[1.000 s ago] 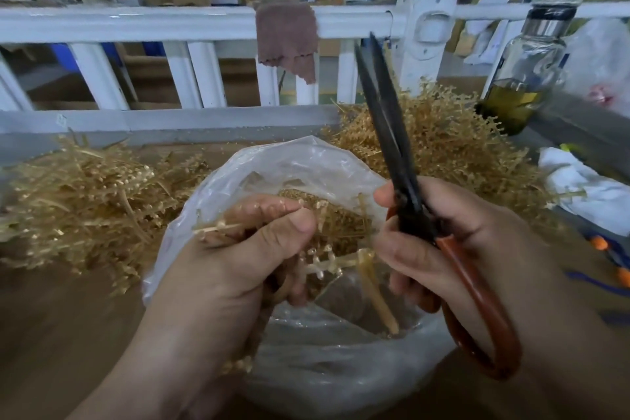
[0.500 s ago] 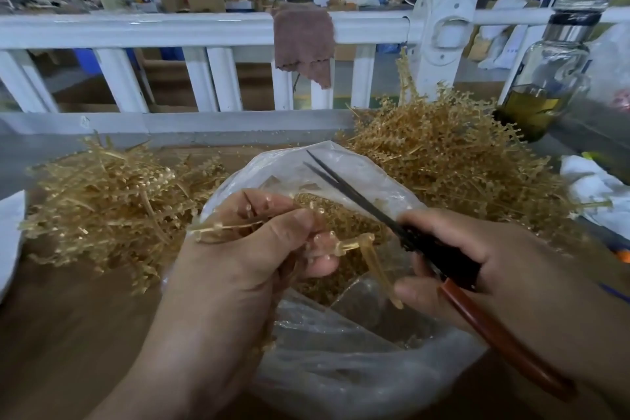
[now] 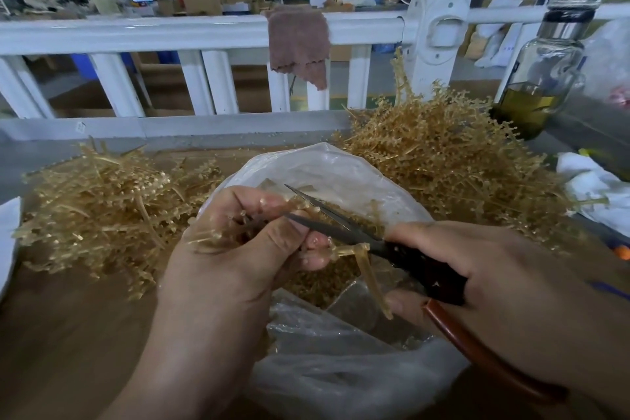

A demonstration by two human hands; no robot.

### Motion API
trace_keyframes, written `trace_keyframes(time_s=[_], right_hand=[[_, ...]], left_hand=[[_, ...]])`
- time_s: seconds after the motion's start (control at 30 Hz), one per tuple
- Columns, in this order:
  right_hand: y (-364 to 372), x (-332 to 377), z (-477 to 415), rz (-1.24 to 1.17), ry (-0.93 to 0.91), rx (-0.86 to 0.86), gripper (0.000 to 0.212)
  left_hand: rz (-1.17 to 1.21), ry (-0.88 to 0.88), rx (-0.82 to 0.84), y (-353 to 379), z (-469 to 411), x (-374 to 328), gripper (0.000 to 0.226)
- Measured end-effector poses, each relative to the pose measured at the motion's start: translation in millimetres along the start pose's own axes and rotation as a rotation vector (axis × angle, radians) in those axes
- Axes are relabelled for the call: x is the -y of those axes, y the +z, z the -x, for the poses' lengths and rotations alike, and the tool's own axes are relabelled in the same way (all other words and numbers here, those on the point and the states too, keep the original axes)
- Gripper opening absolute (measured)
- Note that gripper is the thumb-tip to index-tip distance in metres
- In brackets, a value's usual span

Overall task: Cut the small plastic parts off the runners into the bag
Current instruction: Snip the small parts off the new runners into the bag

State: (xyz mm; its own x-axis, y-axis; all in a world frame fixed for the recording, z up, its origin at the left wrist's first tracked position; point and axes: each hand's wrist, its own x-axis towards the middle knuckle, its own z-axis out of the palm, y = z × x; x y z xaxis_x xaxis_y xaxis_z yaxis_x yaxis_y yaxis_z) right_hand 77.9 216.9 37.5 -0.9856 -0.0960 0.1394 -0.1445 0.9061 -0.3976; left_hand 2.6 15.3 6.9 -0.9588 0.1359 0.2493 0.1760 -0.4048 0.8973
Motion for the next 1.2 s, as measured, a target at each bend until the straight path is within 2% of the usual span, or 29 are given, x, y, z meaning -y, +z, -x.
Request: trace_keyframes(time_s=[0.07,0.17,0.3,0.4,0.53,0.63,0.8,1.03,1.2], right_hand=[[-0.8,2.2,0.5,0.019,-0.004,-0.008,0.054],[-1.0,4.1,1.4,0.029,-0.011,-0.041,0.051],[-1.4,5.6,2.6,0.033,-0.008,-0.058,0.050],[-1.2,6.1,2.0,0.052,-0.013,-0.037,0.049],[0.8,6.1,2.3,0.070,-0.032,-0.086,0.045],[2.7,6.3,3.3,0.058,-0.057,-0.129,0.044],[2.1,7.8,3.2,0.050,-0.060,-0.112,0.043],[1.2,6.5,2.4,0.035,-0.096,-0.122,0.040],[2.6,5.0,2.3,0.044,-0.119,-0.143,0.039]], left_hand=[[0.001,0.000,0.029,0.8,0.8,-1.3,0.015],[-0.032,0.007,0.034,2.9,1.5,-3.3,0.032],[-0.124,0.014,0.086,3.8,-2.4,-3.2,0.015],[-0.126,0.019,0.050,1.1,-2.6,-0.8,0.009],[-0.089,-0.014,0.082,2.1,-1.2,-0.5,0.013],[-0.004,-0.035,0.053,4.1,2.2,-2.3,0.025],[0.002,-0.018,0.032,6.5,3.3,-3.6,0.011],[0.005,-0.027,0.057,3.2,0.7,-0.3,0.020],[0.007,-0.032,0.043,5.7,0.5,-1.6,0.017]])
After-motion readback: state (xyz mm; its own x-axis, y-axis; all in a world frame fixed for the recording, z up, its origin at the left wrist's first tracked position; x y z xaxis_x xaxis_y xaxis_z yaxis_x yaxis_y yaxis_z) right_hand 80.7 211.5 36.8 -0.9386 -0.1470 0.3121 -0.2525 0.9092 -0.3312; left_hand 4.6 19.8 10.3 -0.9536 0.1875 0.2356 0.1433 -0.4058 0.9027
